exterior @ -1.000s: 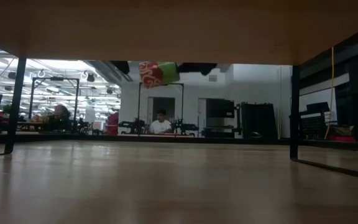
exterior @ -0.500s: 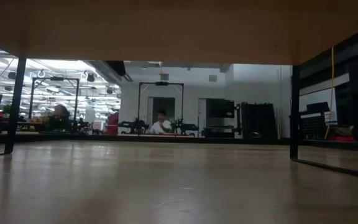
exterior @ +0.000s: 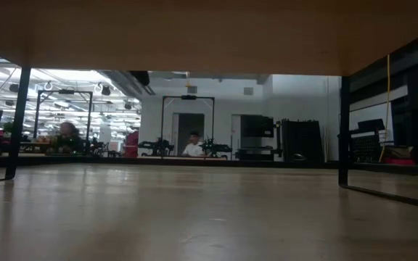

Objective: Pick and place cans onto a shelf
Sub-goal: Put the canned spaghetti sauce on the shelf

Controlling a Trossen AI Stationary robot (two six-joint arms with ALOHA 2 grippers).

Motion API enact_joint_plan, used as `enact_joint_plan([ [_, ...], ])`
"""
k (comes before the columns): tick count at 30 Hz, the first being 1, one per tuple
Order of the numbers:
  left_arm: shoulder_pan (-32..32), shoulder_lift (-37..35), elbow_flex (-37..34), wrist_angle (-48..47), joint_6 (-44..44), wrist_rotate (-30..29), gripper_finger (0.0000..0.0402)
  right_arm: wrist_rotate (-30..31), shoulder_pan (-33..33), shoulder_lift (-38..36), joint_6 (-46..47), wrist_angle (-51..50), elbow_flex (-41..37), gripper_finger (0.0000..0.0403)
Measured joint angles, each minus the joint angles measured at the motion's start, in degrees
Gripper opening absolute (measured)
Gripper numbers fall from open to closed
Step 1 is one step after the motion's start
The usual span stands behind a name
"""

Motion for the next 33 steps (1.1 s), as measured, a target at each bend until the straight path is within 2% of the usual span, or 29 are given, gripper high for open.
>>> enact_joint_plan([
  [5, -1.76, 0.00, 0.00, 0.01, -0.02, 0.03, 0.0080, 0.08, 2.97, 0.02, 3.55, -1.00, 0.00, 0.0000],
  [18, -5.87, 0.04, 0.00, 0.63, -0.04, 0.00, 0.0080, 0.20, 7.48, 2.20, 3.39, -6.05, 0.06, 0.0000],
  [33, -10.85, 0.07, 0.00, 3.12, -0.02, 0.02, 0.0080, 0.23, 8.38, 3.90, 1.93, -6.20, 0.02, 0.0000],
])
